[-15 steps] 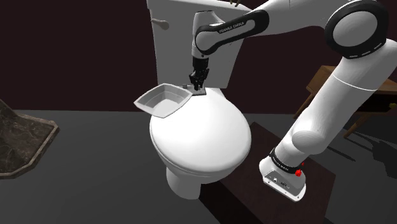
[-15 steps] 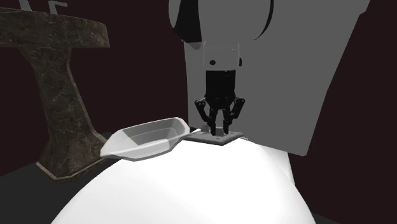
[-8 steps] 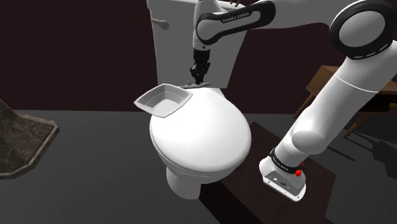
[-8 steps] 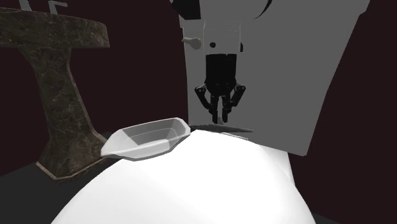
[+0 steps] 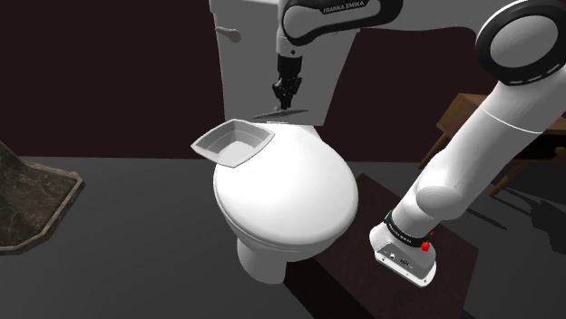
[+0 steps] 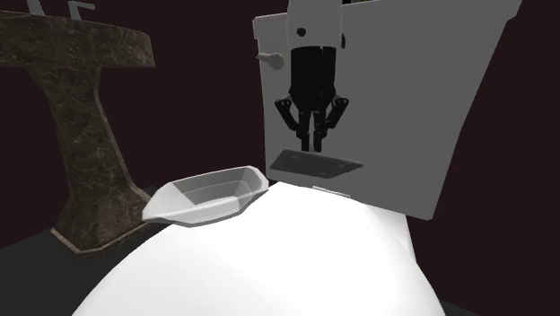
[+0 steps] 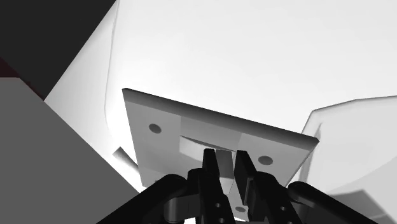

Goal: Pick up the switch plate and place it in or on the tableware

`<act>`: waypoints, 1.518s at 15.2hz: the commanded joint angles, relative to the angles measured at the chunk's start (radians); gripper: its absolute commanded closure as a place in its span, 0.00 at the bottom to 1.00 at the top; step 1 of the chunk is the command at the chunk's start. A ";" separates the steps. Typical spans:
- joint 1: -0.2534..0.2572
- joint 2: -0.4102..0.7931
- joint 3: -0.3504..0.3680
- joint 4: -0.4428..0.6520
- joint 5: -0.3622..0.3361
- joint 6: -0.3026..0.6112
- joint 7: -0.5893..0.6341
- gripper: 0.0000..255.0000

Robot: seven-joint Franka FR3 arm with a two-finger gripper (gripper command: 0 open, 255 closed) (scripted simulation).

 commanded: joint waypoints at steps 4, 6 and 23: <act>0.000 -0.010 0.000 0.055 0.000 -0.065 0.000 1.00; 0.000 -0.013 0.000 0.079 0.001 -0.092 0.000 1.00; 0.158 0.102 0.157 0.231 0.008 -0.126 0.314 1.00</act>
